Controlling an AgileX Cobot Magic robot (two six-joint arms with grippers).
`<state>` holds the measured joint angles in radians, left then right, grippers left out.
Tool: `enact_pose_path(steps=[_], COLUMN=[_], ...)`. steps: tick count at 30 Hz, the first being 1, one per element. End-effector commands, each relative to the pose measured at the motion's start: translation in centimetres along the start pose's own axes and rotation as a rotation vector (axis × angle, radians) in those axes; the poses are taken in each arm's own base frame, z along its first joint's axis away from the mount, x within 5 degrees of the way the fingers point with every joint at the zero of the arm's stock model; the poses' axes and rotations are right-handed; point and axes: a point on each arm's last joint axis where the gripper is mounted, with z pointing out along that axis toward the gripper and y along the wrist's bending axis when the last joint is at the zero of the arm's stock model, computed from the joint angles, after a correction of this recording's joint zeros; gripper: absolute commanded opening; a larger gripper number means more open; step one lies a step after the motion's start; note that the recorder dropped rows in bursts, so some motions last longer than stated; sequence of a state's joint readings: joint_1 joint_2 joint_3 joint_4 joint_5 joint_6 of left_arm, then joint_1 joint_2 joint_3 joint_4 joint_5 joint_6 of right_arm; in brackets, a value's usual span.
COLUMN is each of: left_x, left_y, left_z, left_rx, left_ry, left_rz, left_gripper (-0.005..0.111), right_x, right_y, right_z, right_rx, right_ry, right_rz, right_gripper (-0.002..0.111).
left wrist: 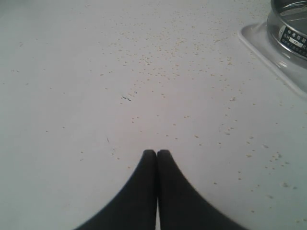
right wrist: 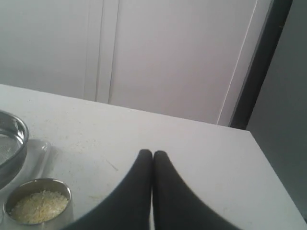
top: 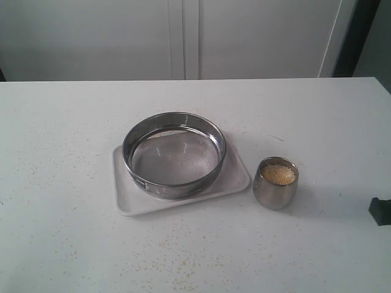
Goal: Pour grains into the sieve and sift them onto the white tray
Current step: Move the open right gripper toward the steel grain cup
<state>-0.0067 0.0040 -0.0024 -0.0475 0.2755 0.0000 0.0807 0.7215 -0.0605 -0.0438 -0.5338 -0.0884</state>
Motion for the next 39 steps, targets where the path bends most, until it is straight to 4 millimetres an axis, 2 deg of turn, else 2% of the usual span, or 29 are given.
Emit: enact_pose_path(steps=[1, 18, 39], left_x=[0.1, 0.1, 0.1], left_y=[-0.1, -0.1, -0.1], left_z=[0.0, 0.0, 0.0], left_rx=[0.011, 0.011, 0.011], left_ry=[-0.002, -0.002, -0.002], left_rz=[-0.008, -0.008, -0.008], left_gripper=[0.000, 0.000, 0.000], right_x=[1.0, 5.6, 10.6], right_y=[0.4, 2.3, 3.8], right_z=[0.7, 4.2, 6.1], right_rx=[-0.035, -0.218, -0.320], right_ry=[0.018, 0.180, 0.346], right_rz=[-0.019, 0.020, 0.134], right_gripper=[0.000, 0.000, 0.000])
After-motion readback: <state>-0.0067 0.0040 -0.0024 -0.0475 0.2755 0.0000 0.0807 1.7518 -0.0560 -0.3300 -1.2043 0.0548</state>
